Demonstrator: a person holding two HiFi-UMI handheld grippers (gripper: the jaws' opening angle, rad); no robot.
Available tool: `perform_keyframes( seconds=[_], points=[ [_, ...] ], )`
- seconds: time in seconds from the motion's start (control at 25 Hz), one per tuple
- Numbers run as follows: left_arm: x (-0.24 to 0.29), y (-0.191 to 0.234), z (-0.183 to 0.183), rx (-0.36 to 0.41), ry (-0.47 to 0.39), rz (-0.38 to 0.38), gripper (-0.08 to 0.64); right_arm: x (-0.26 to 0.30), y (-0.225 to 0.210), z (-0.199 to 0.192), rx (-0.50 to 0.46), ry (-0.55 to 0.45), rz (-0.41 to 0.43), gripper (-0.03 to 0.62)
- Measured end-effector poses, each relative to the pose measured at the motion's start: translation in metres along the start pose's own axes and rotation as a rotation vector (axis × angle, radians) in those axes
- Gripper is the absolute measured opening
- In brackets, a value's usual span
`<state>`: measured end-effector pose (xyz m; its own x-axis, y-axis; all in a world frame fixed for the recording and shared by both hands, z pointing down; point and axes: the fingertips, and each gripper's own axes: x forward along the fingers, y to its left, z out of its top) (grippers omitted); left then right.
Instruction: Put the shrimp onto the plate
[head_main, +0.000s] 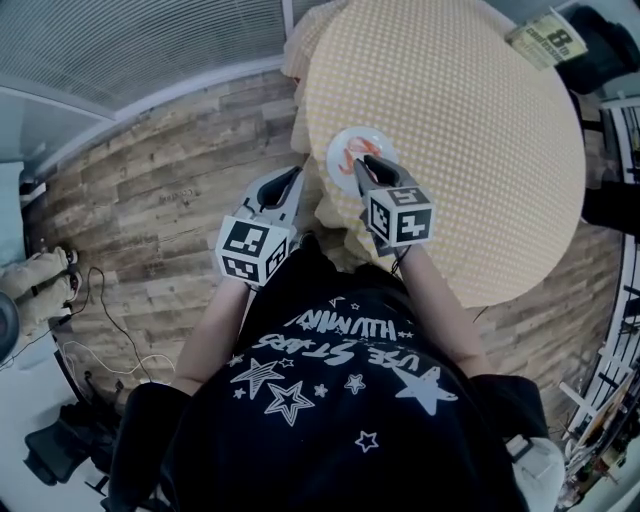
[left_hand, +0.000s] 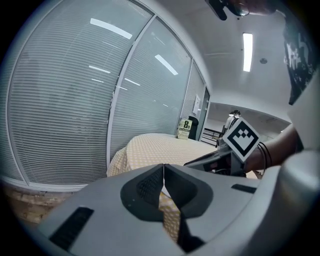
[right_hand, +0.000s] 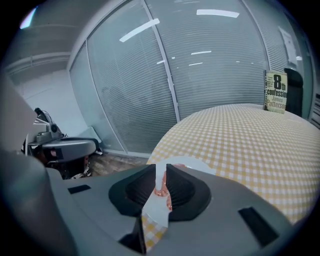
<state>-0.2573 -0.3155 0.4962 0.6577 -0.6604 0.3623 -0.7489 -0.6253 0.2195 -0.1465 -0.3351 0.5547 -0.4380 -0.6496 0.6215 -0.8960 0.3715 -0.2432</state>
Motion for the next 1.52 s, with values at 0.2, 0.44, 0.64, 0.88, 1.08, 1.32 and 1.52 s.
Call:
perform_keyframes(
  seconds=[0.2, 0.44, 0.64, 0.88, 1.08, 1.32, 1.52],
  points=[
    [0.003, -0.012, 0.008, 0.019, -0.017, 0.017, 0.009, -0.026, 0.001, 0.015, 0.010, -0.075, 0.072, 0.072],
    [0.006, -0.040, 0.014, 0.030, -0.030, 0.050, 0.009, -0.066, -0.013, 0.019, 0.009, -0.129, 0.133, 0.072],
    [0.010, -0.069, 0.013, 0.019, -0.027, 0.079, 0.009, -0.099, -0.032, 0.011, 0.021, -0.145, 0.167, 0.072],
    [0.013, -0.108, 0.020, 0.046, -0.040, 0.101, 0.009, -0.130, -0.051, 0.000, 0.029, -0.166, 0.208, 0.072],
    [0.012, -0.133, 0.022, 0.057, -0.045, 0.136, 0.009, -0.147, -0.061, -0.002, 0.019, -0.178, 0.248, 0.072],
    [0.012, -0.159, 0.021, 0.058, -0.052, 0.184, 0.009, -0.166, -0.075, -0.006, 0.007, -0.190, 0.299, 0.072],
    [0.015, -0.187, 0.018, 0.045, -0.059, 0.217, 0.009, -0.186, -0.090, -0.017, -0.004, -0.186, 0.336, 0.072]
  ],
)
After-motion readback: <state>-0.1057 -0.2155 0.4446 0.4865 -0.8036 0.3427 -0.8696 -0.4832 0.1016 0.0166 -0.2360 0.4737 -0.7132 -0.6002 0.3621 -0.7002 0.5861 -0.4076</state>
